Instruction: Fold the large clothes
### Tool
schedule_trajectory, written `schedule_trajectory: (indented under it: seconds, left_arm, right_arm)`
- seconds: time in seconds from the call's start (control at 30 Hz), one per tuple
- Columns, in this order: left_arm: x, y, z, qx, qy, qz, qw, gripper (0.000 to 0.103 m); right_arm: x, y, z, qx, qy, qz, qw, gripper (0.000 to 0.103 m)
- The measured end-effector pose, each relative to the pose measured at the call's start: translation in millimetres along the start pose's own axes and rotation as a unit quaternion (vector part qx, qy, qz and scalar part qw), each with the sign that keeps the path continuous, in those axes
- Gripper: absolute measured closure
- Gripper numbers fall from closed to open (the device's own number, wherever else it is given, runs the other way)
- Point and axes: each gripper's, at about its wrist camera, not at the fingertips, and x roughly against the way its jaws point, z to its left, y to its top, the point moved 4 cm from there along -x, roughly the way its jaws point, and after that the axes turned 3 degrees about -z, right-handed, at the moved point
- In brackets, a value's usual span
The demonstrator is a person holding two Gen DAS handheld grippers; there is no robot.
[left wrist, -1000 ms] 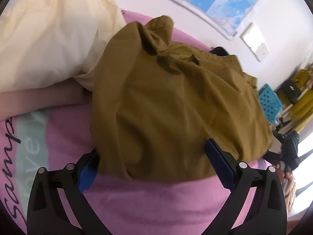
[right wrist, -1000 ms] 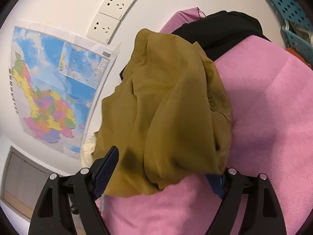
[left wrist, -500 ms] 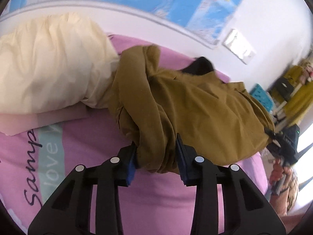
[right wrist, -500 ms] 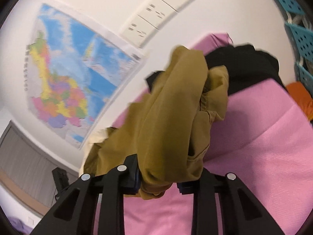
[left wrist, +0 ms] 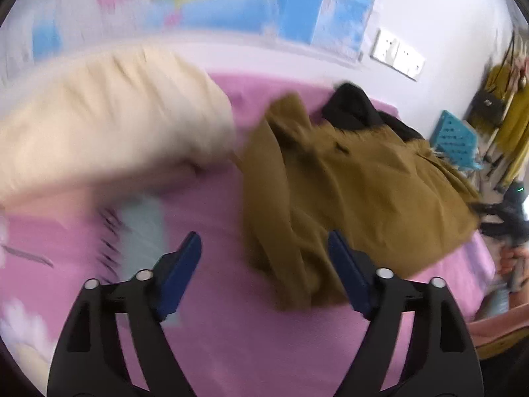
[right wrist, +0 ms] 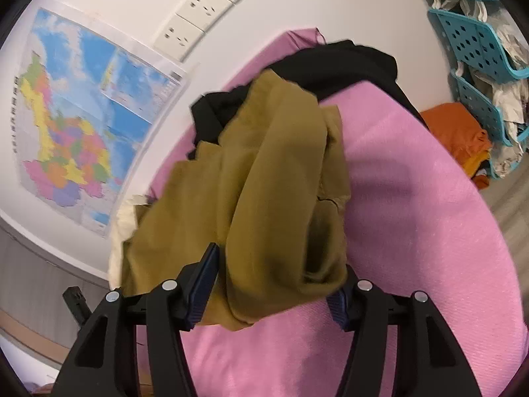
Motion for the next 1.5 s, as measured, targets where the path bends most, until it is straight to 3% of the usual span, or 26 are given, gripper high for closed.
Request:
schedule_trajectory:
  seconds: [0.07,0.17,0.23,0.33,0.47,0.57,0.6,0.67,0.8,0.87,0.93,0.97,1.2,1.27,1.4,1.5]
  left_arm:
    - [7.3,16.5,-3.5,-0.013,0.002,-0.024,0.9996,0.022]
    - [-2.1,32.5,-20.8,-0.072,0.044,-0.032,0.9959,0.022]
    - [-19.0,43.6,-34.4,-0.101,0.041,-0.023,0.9937,0.022]
    - [-47.9,54.9,-43.9,-0.12,0.034,-0.004,0.9922,0.022]
    - [-88.4,65.1,-46.4,-0.122,0.06,0.029,0.9903,0.03]
    - [-111.2,66.2,-41.0,-0.098,0.054,0.055,0.9922,0.047]
    - [-117.2,66.8,-36.8,-0.089,0.057,0.062,0.9924,0.059]
    - [-126.4,66.6,-29.1,-0.078,0.069,0.078,0.9915,0.075]
    - [-133.5,67.3,-12.5,-0.034,0.054,0.094,0.9935,0.077]
    - [-135.1,66.0,-4.7,-0.019,0.055,0.097,0.9935,0.077]
    - [-137.0,64.6,-0.9,-0.01,0.053,0.102,0.9933,0.077]
    - [-138.1,63.9,-0.2,-0.008,0.056,0.104,0.993,0.077]
    - [-146.1,69.7,1.9,-0.003,0.075,0.102,0.9919,0.077]
    - [-147.8,69.6,4.2,0.003,0.082,0.105,0.9911,0.074]
    - [-135.7,71.7,0.3,-0.008,0.1,0.091,0.9909,0.061]
    - [-108.7,77.2,-9.5,-0.017,0.085,0.058,0.9945,0.061]
  right_arm:
    - [5.0,1.7,0.7,0.006,-0.016,-0.001,1.0,0.046]
    - [4.3,0.7,0.4,0.013,-0.046,0.008,0.999,0.039]
    - [10.8,2.6,-3.3,0.005,-0.065,-0.003,0.998,0.028]
    - [32.0,8.8,-6.1,0.002,-0.075,-0.042,0.996,0.025]
    - [41.8,21.2,20.5,0.066,-0.074,-0.08,0.992,0.025]
    - [17.1,27.7,53.8,0.142,-0.074,-0.072,0.984,0.025]
    - [2.0,29.4,63.5,0.165,-0.074,-0.062,0.982,0.025]
    - [-25.2,31.0,75.8,0.202,-0.086,-0.043,0.975,0.029]
    - [-86.3,32.7,82.3,0.251,-0.122,0.005,0.96,0.048]
    - [-108.6,34.4,76.3,0.254,-0.137,0.021,0.957,0.064]
    - [-116.2,38.2,75.4,0.251,-0.132,0.021,0.959,0.095]
    - [-115.4,42.8,75.1,0.245,-0.129,0.013,0.961,0.098]
    - [-97.4,75.8,84.4,0.224,-0.123,-0.058,0.965,0.102]
    - [-108.7,79.5,75.5,0.211,-0.136,-0.048,0.967,0.102]
    - [-136.9,72.9,49.7,0.176,-0.141,0.012,0.974,0.1]
    - [-125.0,72.6,50.7,0.166,-0.139,-0.001,0.976,0.093]
